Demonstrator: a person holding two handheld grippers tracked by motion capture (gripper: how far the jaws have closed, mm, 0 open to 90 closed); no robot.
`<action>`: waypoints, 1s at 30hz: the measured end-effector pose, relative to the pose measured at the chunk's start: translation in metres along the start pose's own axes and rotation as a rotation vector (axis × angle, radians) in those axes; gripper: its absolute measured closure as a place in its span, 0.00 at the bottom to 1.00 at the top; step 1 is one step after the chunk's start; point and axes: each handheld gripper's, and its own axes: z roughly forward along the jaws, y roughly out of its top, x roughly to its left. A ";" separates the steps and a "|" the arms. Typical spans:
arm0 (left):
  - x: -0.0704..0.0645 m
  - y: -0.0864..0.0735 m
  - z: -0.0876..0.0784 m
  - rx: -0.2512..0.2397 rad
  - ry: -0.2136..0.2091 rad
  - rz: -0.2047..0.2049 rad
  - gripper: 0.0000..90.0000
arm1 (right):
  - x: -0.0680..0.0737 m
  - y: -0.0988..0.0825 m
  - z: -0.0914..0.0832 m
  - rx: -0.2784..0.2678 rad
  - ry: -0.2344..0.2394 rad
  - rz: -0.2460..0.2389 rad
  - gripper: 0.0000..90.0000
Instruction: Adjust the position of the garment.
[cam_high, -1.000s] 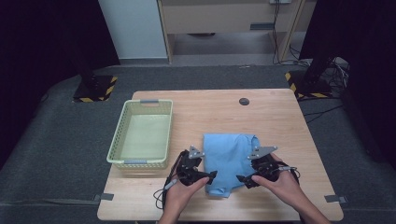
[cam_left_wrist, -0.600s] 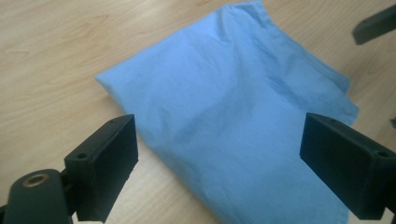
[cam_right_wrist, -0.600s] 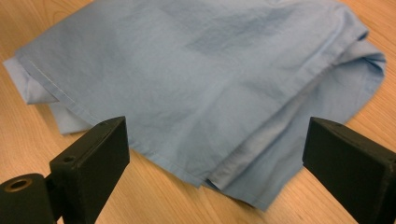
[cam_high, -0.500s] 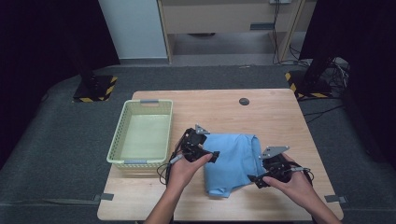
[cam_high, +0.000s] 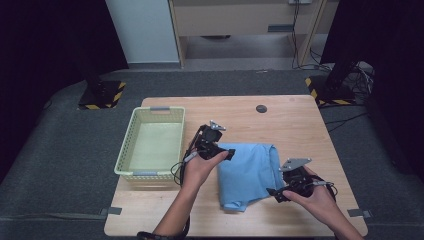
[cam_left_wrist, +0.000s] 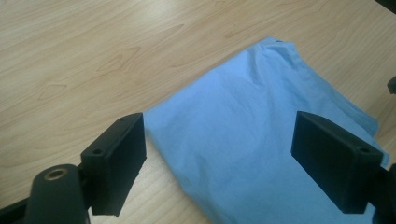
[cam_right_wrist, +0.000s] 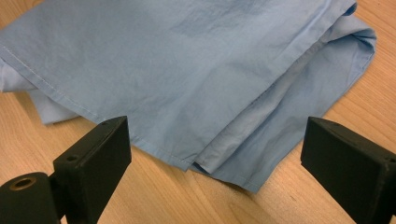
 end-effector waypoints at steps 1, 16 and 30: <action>0.001 0.002 0.000 0.000 0.002 0.001 0.21 | 0.000 0.001 0.001 -0.001 -0.004 -0.003 0.10; 0.016 0.010 0.004 -0.001 0.040 -0.008 0.33 | 0.001 0.000 0.003 -0.003 -0.029 -0.006 0.10; 0.025 0.001 0.014 0.001 0.061 -0.014 0.46 | -0.003 -0.006 0.007 0.000 -0.022 0.021 0.10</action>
